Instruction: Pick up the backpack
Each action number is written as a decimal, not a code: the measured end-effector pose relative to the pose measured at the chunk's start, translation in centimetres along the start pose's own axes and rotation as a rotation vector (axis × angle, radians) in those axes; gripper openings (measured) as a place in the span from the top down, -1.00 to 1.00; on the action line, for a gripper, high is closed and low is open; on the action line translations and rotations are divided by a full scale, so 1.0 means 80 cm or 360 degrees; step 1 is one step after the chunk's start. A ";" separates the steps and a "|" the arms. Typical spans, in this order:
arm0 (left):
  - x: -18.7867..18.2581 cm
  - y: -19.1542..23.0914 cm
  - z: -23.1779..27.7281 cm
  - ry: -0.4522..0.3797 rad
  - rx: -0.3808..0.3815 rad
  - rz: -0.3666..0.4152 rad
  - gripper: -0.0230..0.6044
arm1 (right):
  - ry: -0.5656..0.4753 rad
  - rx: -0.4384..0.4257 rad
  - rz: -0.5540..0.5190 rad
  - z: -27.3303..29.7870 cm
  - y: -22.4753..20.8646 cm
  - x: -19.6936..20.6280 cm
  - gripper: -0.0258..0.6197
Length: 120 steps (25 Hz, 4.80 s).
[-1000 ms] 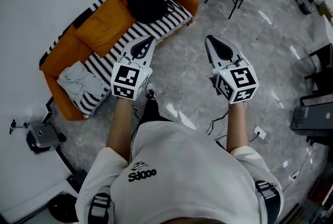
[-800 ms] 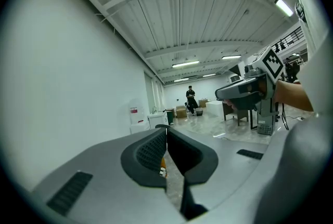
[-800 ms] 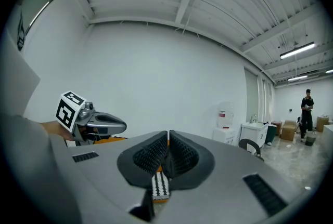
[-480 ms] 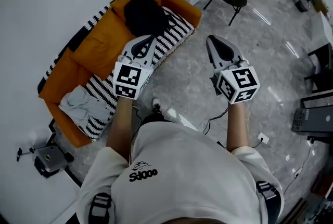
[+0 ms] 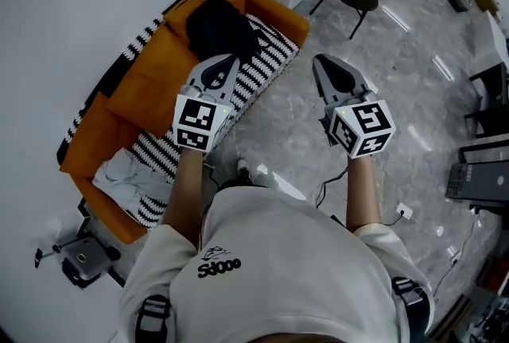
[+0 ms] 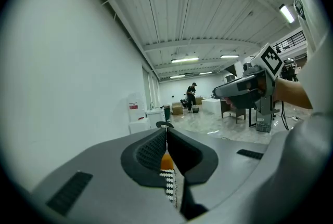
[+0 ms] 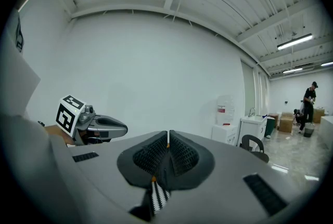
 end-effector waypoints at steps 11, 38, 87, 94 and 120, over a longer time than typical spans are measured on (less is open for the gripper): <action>0.024 0.066 0.086 0.0028 0.0089 -0.0029 0.85 | 0.0076 0.0063 0.0055 0.092 -0.041 0.010 0.80; 0.104 0.163 0.217 0.0248 0.0058 -0.0244 0.85 | 0.0138 0.0010 0.0064 0.230 -0.120 0.026 0.80; 0.496 0.343 0.685 0.0793 -0.0261 -0.1258 0.16 | 0.0654 -0.0420 0.0438 0.641 -0.493 0.255 0.80; 0.517 0.351 0.694 0.0747 -0.0313 -0.1385 0.14 | 0.0678 -0.0439 0.0471 0.656 -0.512 0.273 0.80; 0.531 0.378 0.782 0.0395 -0.0165 -0.1722 0.02 | 0.0758 -0.0470 0.0703 0.712 -0.568 0.320 0.80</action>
Point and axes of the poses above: the fingertips, and each gripper's own axes: z forward along the fingers, y to its left, x out of its underside, the point moved 7 cm from there along -z, backward along the fingers, and after that the axes turned 12 degrees about -x, right-handed, at the moved point
